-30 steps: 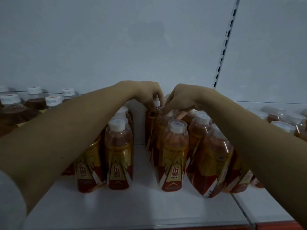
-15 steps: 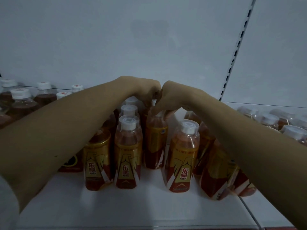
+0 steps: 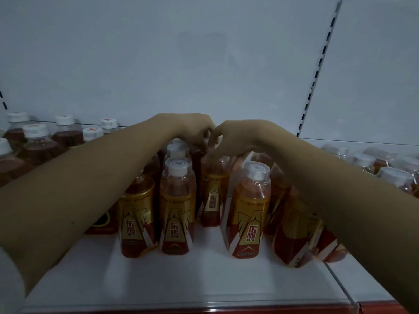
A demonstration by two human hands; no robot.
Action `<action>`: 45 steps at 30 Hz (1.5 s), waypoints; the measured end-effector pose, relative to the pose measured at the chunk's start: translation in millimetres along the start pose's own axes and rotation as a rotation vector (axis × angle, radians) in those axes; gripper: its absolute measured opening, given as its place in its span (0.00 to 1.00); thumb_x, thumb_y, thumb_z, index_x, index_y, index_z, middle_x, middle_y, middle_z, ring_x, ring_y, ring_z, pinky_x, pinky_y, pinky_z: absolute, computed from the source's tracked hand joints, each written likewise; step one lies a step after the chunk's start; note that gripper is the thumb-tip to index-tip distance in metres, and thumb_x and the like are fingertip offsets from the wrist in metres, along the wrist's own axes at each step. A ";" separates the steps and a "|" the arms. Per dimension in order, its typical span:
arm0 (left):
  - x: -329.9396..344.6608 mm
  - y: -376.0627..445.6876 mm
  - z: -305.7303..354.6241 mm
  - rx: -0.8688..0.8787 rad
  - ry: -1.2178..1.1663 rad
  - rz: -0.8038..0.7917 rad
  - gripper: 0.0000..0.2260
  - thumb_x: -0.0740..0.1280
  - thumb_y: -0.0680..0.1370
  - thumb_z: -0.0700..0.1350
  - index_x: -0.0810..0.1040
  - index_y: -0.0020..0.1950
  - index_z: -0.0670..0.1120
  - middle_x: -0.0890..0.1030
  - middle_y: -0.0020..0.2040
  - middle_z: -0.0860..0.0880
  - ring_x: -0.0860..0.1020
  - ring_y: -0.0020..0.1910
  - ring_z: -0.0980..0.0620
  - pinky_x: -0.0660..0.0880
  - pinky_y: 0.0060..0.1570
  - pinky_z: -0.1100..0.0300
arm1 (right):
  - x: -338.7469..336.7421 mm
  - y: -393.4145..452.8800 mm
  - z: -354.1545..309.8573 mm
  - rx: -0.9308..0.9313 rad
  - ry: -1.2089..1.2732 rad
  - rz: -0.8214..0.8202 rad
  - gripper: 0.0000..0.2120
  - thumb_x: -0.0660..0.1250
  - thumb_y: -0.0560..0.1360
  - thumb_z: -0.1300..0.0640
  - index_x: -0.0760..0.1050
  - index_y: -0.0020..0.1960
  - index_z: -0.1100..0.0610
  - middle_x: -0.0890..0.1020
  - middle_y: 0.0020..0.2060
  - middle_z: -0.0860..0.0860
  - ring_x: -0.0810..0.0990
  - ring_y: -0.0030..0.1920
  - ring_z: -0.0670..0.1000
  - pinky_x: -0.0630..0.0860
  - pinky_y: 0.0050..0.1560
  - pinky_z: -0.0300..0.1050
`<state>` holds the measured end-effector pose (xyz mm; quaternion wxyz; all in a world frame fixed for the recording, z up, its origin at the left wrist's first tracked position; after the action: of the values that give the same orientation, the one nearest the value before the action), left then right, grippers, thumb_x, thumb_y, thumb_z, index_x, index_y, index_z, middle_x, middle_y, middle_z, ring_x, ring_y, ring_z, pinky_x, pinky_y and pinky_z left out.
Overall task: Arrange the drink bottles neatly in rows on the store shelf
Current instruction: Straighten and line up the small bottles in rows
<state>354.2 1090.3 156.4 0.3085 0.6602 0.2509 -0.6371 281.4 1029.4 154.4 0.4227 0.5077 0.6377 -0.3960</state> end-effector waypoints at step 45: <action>62.4 -196.5 94.3 -0.264 -0.113 1.086 0.28 0.67 0.78 0.49 0.62 0.76 0.49 0.62 0.77 0.45 0.55 0.79 0.43 0.55 0.76 0.41 | 113.2 -143.3 65.4 -0.091 0.794 0.821 0.39 0.67 0.80 0.59 0.47 0.82 0.51 0.59 0.79 0.47 0.58 0.79 0.45 0.62 0.78 0.52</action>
<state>151.0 1152.3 77.2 0.6850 0.6155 -0.0643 -0.3844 135.2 979.2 37.2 0.2912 0.8050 0.5145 0.0496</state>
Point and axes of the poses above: each hand's wrist, its own y-axis towards the middle knuckle, its own x-axis out of the palm, z = x × y, the point moved 8 cm from there along y, towards the middle knuckle
